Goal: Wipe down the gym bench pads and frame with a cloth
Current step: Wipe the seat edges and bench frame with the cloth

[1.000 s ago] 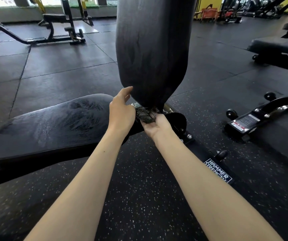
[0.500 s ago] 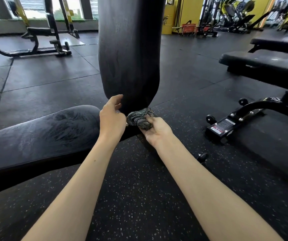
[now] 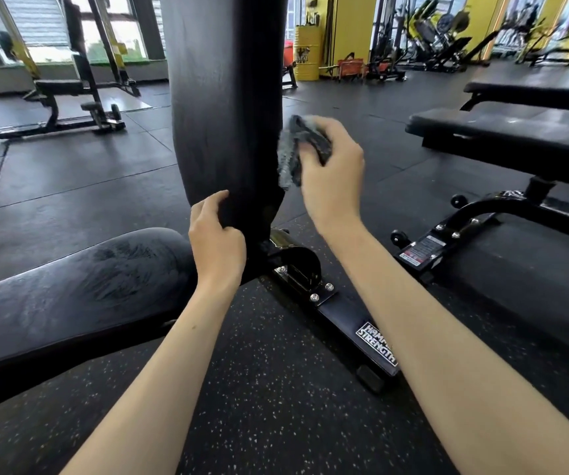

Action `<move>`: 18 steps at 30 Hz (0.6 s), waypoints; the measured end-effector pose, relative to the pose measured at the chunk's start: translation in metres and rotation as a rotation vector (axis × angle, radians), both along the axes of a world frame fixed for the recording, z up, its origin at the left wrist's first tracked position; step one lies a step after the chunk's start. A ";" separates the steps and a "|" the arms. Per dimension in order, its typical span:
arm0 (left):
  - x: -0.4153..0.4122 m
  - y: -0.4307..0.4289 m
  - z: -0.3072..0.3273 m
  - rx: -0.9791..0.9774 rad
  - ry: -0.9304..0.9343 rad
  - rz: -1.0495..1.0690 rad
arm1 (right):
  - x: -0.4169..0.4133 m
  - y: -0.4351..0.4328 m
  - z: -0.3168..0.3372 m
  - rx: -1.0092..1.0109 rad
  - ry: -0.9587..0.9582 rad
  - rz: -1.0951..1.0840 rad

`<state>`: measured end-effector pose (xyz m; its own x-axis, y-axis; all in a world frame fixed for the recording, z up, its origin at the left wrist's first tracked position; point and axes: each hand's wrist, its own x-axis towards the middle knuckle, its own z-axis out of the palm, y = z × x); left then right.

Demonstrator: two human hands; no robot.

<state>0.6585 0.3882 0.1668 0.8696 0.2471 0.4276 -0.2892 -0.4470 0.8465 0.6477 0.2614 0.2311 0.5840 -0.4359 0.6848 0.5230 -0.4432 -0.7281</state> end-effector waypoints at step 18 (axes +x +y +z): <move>0.017 0.002 -0.006 -0.149 0.010 0.130 | 0.010 0.020 -0.052 -0.844 -0.278 -0.235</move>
